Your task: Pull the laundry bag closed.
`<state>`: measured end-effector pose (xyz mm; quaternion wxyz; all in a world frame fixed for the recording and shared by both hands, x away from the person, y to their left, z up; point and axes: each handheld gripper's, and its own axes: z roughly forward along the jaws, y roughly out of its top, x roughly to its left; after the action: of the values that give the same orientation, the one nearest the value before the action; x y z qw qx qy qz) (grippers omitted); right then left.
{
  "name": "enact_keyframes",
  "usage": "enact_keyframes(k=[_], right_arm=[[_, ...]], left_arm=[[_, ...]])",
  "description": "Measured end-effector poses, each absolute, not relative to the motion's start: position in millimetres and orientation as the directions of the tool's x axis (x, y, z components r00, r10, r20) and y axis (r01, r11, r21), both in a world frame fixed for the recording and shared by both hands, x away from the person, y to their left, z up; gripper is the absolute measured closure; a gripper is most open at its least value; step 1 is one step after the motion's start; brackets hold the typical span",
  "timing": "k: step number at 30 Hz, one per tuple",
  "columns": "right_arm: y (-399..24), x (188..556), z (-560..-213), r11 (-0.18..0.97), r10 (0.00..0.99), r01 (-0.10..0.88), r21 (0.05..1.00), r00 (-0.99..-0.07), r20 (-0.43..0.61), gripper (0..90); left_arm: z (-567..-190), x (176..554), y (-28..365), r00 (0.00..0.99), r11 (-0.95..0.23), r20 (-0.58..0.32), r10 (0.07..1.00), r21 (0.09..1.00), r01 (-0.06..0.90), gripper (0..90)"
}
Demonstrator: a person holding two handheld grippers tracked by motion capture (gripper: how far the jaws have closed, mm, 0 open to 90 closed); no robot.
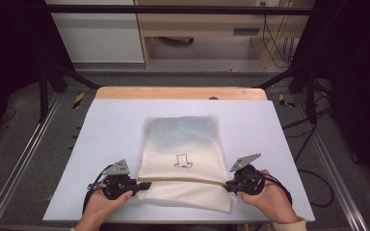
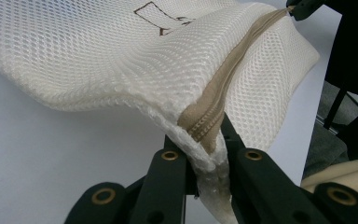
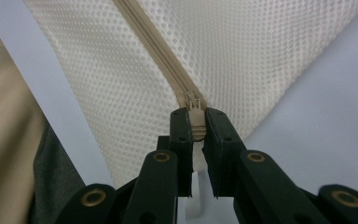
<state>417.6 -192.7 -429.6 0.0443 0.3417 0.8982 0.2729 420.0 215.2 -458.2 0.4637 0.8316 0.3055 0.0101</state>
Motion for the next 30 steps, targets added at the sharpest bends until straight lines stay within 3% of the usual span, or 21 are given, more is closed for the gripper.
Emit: enact_keyframes(k=[10, 12, 17, 19, 25, 30], right_arm=[[-202.0, 417.1, -436.9, 0.604, 0.656, 0.619, 0.501, -0.744, 0.127, 82.0], [-200.8, 416.8, -436.8, 0.605, 0.651, 0.615, 0.506, -0.748, 0.131, 80.5], [-198.2, 418.1, -431.3, 0.553, 0.686, 0.621, 0.555, -0.718, 0.12, 47.6], [-195.6, 420.4, -426.8, 0.522, 0.701, 0.621, 0.584, -0.703, 0.12, 40.0], [-190.5, 426.7, -417.0, 0.5, 0.737, 0.585, 0.638, -0.675, 0.041, 23.3], [-192.9, 434.5, -410.6, 0.44, 0.785, 0.577, 0.689, -0.62, 0.018, 12.4]], left_arm=[[-458.4, 417.8, 214.3, 0.809, -0.391, -0.271, 0.521, 0.767, 0.509, 84.2], [-458.0, 415.9, 215.0, 0.806, -0.382, -0.288, 0.517, 0.765, 0.519, 78.2], [-455.2, 407.1, 216.5, 0.776, -0.374, -0.287, 0.562, 0.748, 0.548, 38.5], [-454.2, 404.4, 219.1, 0.766, -0.375, -0.279, 0.58, 0.743, 0.555, 35.6], [-445.0, 401.8, 231.5, 0.716, -0.365, -0.213, 0.665, 0.744, 0.56, 15.8], [-434.6, 411.6, 241.0, 0.693, -0.393, -0.127, 0.71, 0.745, 0.54, 12.3]])
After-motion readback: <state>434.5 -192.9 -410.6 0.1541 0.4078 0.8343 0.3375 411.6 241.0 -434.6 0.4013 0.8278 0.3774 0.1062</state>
